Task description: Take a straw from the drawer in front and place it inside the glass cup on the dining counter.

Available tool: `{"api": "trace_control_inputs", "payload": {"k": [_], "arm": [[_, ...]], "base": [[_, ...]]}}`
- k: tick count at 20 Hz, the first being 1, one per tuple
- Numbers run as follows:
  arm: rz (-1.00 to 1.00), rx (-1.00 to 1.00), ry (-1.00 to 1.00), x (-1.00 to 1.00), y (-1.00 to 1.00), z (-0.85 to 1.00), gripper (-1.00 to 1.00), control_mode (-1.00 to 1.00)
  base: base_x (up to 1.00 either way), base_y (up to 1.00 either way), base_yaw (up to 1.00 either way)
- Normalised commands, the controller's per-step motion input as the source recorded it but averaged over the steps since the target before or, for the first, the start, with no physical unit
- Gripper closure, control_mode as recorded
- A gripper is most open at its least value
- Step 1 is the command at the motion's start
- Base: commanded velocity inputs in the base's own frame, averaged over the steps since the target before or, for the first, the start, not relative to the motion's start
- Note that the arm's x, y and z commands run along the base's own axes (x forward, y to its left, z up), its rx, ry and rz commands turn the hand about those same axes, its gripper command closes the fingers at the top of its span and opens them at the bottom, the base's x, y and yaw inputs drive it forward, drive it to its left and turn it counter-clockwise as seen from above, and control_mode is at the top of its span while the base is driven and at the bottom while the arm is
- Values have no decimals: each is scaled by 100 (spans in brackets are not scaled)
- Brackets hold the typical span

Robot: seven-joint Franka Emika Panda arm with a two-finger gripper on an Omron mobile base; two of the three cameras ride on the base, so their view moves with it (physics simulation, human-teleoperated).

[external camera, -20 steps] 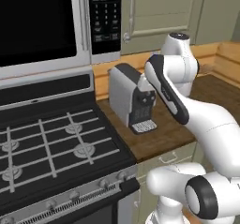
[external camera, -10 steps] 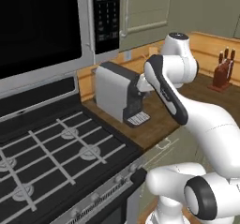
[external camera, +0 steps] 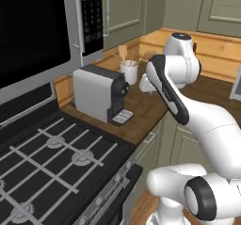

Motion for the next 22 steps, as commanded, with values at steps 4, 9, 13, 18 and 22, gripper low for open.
{"api": "trace_control_inputs", "payload": {"k": [4, 9, 13, 18, 22], "arm": [[0, 0, 0, 0, 0, 0, -100, 100], [0, 0, 0, 0, 0, 0, -100, 100], [-10, 0, 0, 37, 10, -38, -100, -100], [-1, 14, -20, 43, -61, -100, -100, -100], [0, 34, -13, 11, -98, -100, -100, -100]], "base": [[37, 34, -30], [45, 36, -23], [12, 5, -4], [0, 0, 0], [0, 0, 0]]}}
